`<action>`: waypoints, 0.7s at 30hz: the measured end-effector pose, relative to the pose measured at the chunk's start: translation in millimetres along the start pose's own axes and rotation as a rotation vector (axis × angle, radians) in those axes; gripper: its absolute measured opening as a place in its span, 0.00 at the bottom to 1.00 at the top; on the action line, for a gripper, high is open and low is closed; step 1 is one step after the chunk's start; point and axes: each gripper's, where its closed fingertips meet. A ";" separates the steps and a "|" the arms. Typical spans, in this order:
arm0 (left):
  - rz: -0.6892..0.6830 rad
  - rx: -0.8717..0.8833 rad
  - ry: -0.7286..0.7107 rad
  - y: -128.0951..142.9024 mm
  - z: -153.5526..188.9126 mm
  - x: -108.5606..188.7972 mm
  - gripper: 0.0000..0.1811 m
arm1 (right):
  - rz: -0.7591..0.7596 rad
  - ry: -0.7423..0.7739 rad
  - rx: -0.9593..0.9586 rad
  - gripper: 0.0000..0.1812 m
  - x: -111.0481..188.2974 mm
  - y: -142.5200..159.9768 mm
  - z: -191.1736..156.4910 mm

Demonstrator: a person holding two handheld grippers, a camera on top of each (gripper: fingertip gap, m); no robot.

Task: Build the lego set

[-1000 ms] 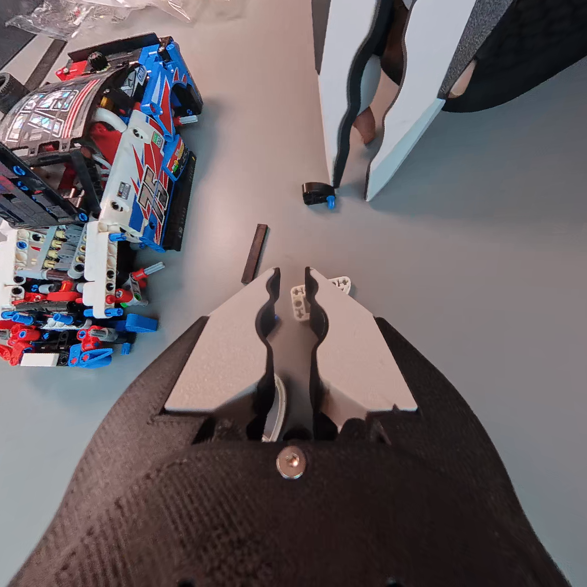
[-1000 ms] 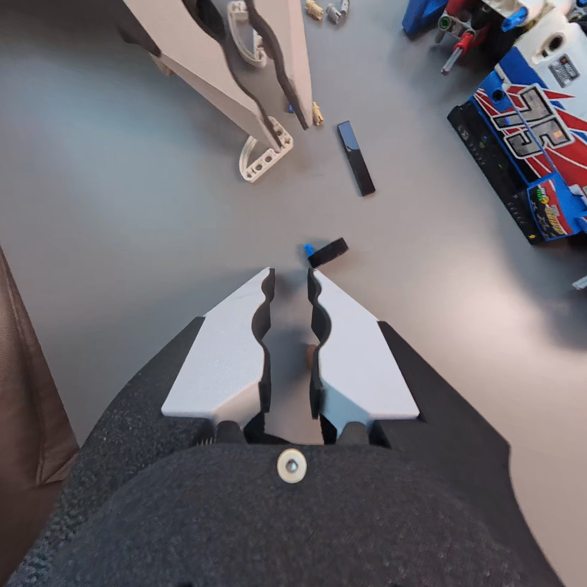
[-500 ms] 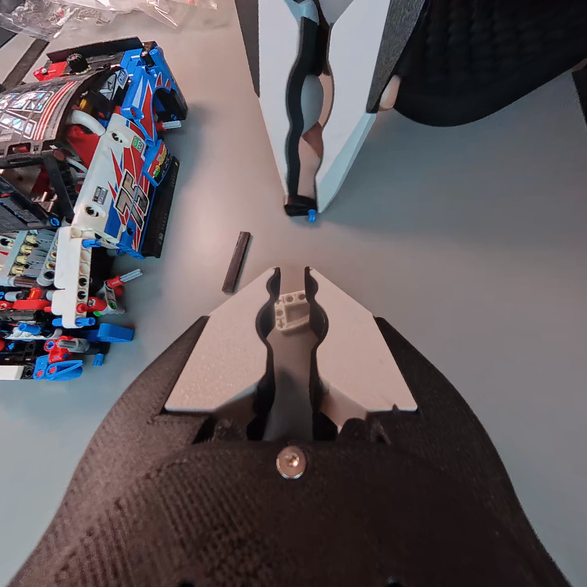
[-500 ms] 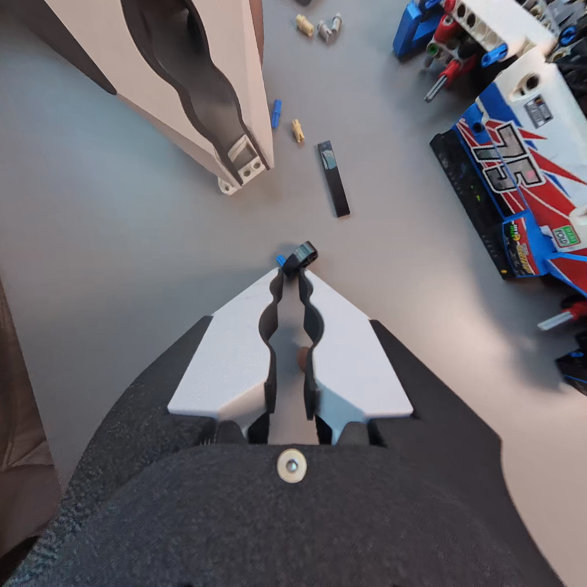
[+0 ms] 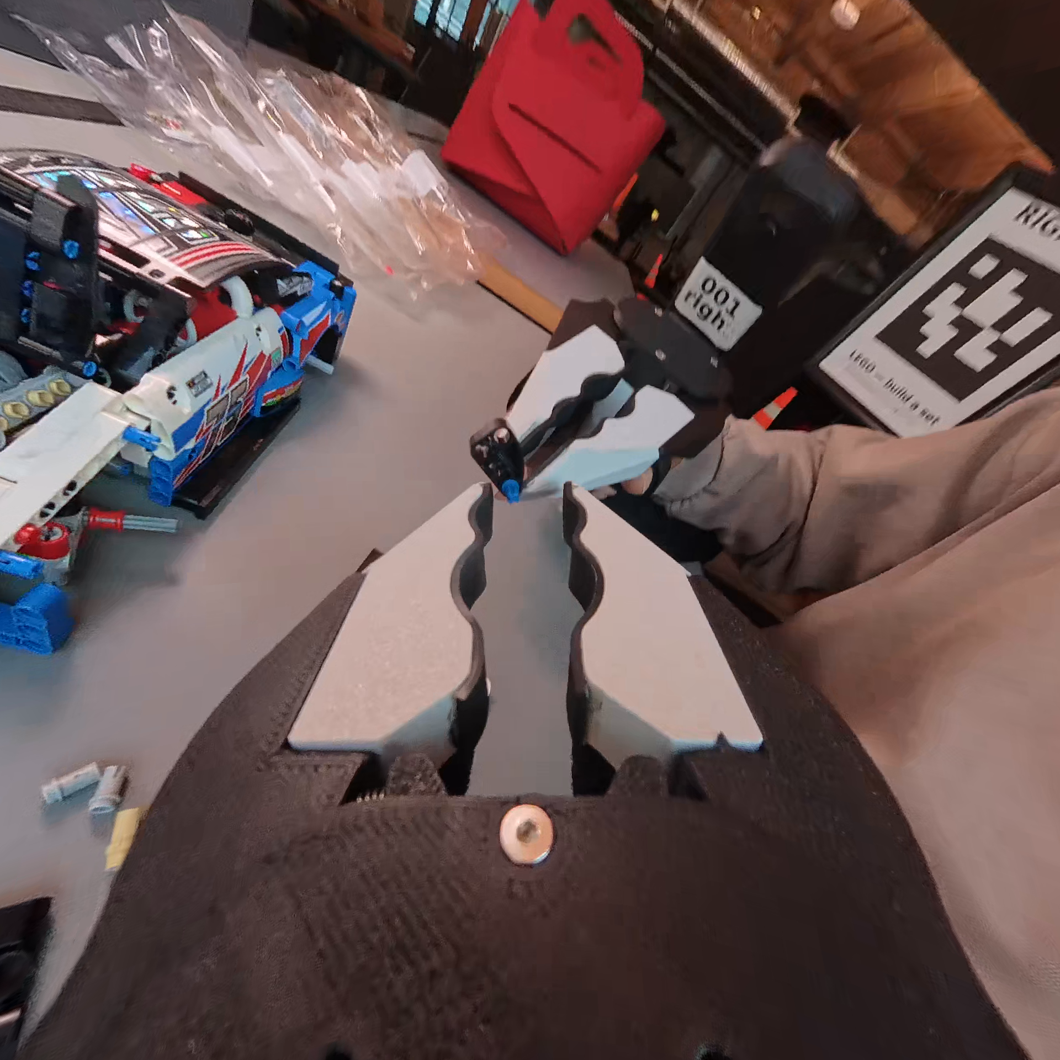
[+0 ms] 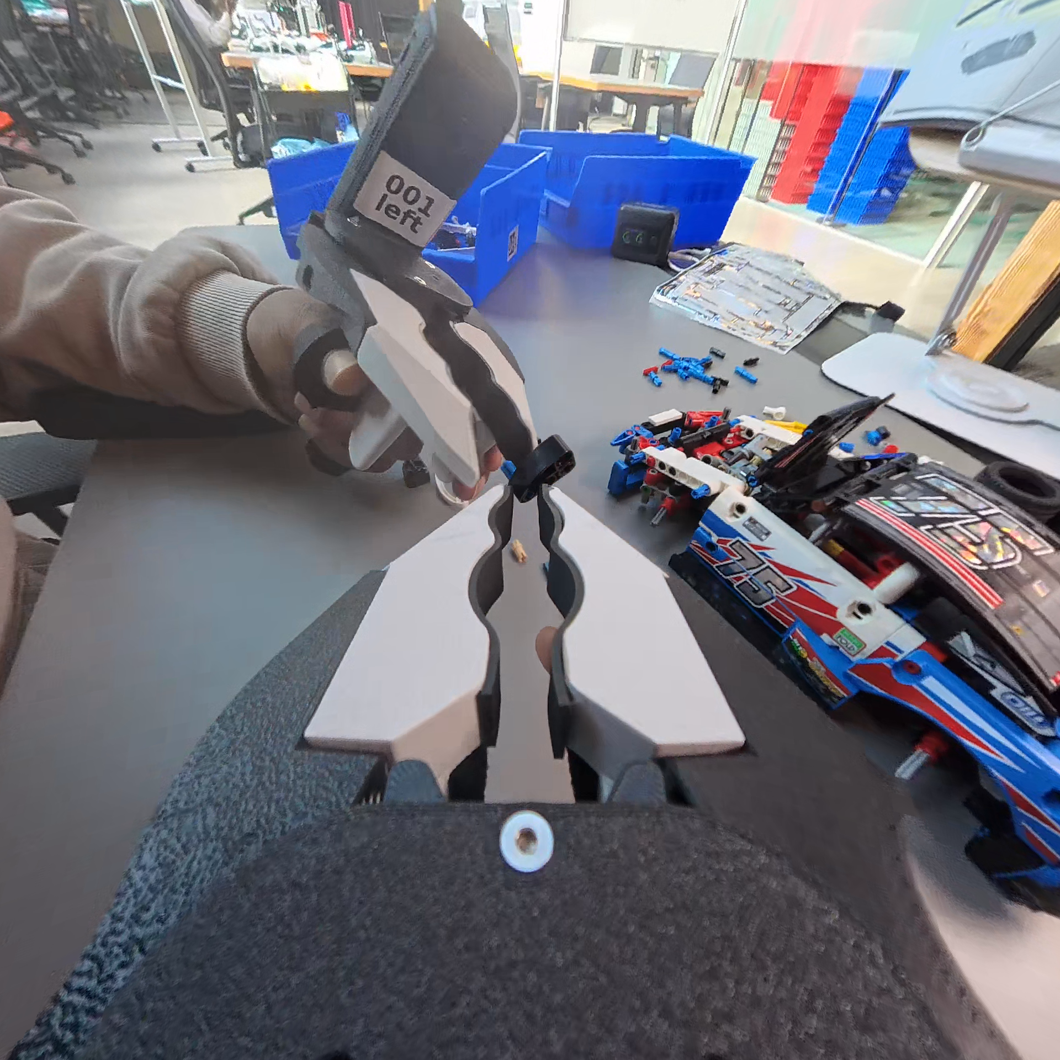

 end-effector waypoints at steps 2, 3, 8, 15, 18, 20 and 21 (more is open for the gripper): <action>0.043 0.074 0.001 -8.8 -3.9 2.6 0.11 | 0.007 0.026 0.042 0.03 -2.7 -2.1 -0.2; 0.050 0.097 0.010 -10.5 -4.0 3.5 0.10 | 0.007 0.048 0.063 0.03 -3.6 -2.4 0.6; 0.033 0.045 -0.041 -7.7 -8.8 2.7 0.06 | -0.016 0.125 0.169 0.03 -7.5 -1.4 0.5; -0.259 -0.504 -0.315 35.0 -38.4 2.7 0.06 | -0.170 -0.006 0.164 0.13 -2.7 26.4 -2.4; -0.374 -0.638 -0.310 55.8 -31.2 -2.2 0.06 | -0.265 -0.108 0.206 0.15 -2.8 42.3 -16.4; -0.438 -0.671 -0.270 68.3 -22.5 -6.4 0.06 | -0.332 -0.146 0.232 0.16 -7.0 53.0 -24.7; -0.454 -0.693 -0.265 71.9 -20.7 -8.5 0.06 | -0.371 -0.150 0.246 0.16 -8.4 59.1 -26.1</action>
Point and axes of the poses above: each gripper's, where its closed fingertips meet, x back along the fingers, y out of its underside, z = x × y across the jaws, and after that the axes turned 14 degrees about -y, right-handed
